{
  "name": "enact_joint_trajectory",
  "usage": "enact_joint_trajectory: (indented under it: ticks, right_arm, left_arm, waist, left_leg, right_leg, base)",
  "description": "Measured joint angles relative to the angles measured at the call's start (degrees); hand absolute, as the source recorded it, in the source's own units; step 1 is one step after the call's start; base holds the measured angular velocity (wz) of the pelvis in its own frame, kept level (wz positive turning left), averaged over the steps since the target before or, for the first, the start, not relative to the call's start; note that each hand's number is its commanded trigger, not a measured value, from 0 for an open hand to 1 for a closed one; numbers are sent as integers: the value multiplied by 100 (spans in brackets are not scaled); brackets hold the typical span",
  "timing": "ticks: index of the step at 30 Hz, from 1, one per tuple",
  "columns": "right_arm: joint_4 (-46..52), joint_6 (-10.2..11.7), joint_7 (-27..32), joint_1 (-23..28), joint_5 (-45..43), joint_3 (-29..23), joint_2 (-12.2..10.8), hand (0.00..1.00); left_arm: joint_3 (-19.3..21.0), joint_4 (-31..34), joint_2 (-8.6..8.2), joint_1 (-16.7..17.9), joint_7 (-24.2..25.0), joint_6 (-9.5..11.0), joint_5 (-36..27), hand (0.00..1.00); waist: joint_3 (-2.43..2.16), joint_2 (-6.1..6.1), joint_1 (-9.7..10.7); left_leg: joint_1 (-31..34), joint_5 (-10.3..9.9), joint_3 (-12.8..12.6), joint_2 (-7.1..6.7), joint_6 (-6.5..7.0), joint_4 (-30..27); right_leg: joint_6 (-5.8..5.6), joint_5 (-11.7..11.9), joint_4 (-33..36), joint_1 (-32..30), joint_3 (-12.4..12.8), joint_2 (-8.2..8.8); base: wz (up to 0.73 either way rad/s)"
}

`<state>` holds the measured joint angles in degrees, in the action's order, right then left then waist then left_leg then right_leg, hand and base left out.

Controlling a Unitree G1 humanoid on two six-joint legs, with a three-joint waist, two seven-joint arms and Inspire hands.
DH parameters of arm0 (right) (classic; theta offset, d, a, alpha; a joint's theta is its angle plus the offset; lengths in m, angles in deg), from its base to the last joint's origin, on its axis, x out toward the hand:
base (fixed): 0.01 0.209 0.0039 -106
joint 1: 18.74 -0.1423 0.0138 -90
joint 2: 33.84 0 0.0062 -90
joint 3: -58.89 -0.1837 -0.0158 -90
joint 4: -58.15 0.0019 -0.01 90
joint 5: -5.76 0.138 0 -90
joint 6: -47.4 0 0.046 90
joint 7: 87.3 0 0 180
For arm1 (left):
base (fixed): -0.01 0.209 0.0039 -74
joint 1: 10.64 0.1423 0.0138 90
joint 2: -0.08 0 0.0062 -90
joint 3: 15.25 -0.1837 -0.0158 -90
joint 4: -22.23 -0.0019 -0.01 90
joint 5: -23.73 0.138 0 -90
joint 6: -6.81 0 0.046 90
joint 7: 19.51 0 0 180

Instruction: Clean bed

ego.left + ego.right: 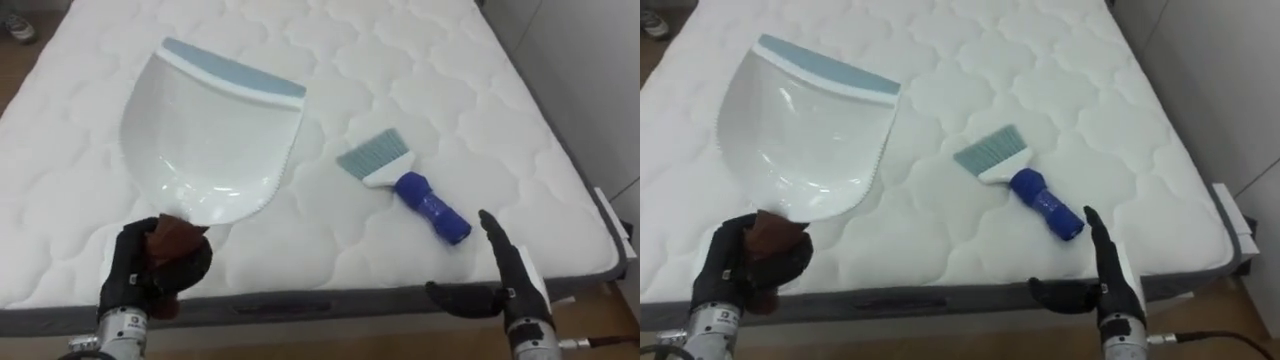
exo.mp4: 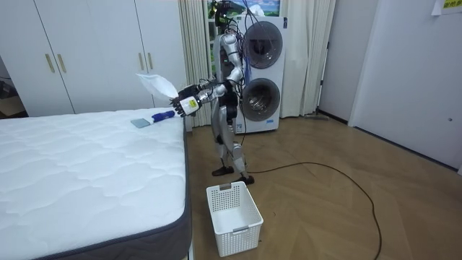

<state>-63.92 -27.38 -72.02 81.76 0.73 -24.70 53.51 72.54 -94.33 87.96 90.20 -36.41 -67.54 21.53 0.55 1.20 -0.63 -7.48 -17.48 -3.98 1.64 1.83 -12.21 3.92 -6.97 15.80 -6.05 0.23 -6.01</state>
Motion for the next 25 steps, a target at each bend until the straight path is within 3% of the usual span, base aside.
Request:
enact_joint_trajectory:
  ticks: [4,6,8,11,13,17,25]
  right_arm:
    - [-963,-162,-68,17,69,-84,-4,0]
    - [-1843,-387,-200,-9,149,-141,-10,0]
    - [-2271,-545,-289,1,344,-157,-22,0]
    - [-2853,-794,-420,6,639,-204,-137,0]
    - [-3041,-827,-445,-5,724,-367,-226,0]
    - [-3375,-889,-531,-21,673,-378,-247,0]
    - [-3485,-1246,-554,3,-171,-381,-286,0]
  left_arm:
    - [1,-1206,-5,74,11,-172,-58,0]
    - [12,-2115,-59,118,19,-334,-59,0]
    - [119,-2507,-160,278,22,-517,-117,0]
    - [184,-2794,-205,520,149,-727,-359,0]
    - [219,-2976,-219,549,220,-791,-405,0]
    - [493,-3333,-301,547,288,-839,-503,0]
    - [674,-3614,-484,624,530,-1363,-495,0]
  waist:
    - [-85,-7,20]
    - [-93,-78,-24]
    - [-79,-137,10]
    - [-46,-241,-2]
    - [-44,-258,-32]
    - [-36,-231,-112]
    - [-34,-144,-139]
  left_leg:
    - [-140,1,0,5,-2,92]
    - [-216,1,0,12,-2,124]
    - [-221,1,13,12,-2,155]
    - [-211,1,32,9,-1,153]
    - [-218,0,57,6,-1,153]
    - [-258,4,146,-2,11,180]
    - [-266,4,260,1,11,175]
  right_leg:
    - [11,-65,-10,138,-118,48]
    - [11,-71,-32,221,-130,43]
    - [10,-70,-35,215,-148,50]
    - [9,-69,-27,219,-194,76]
    - [2,-58,-33,237,-214,85]
    - [-4,-40,-107,318,-272,90]
    - [-3,-55,-117,362,-342,85]
  base:
    - [1]
    - [2]
    - [5]
    - [9]
    - [7]
    - [8]
    - [6]
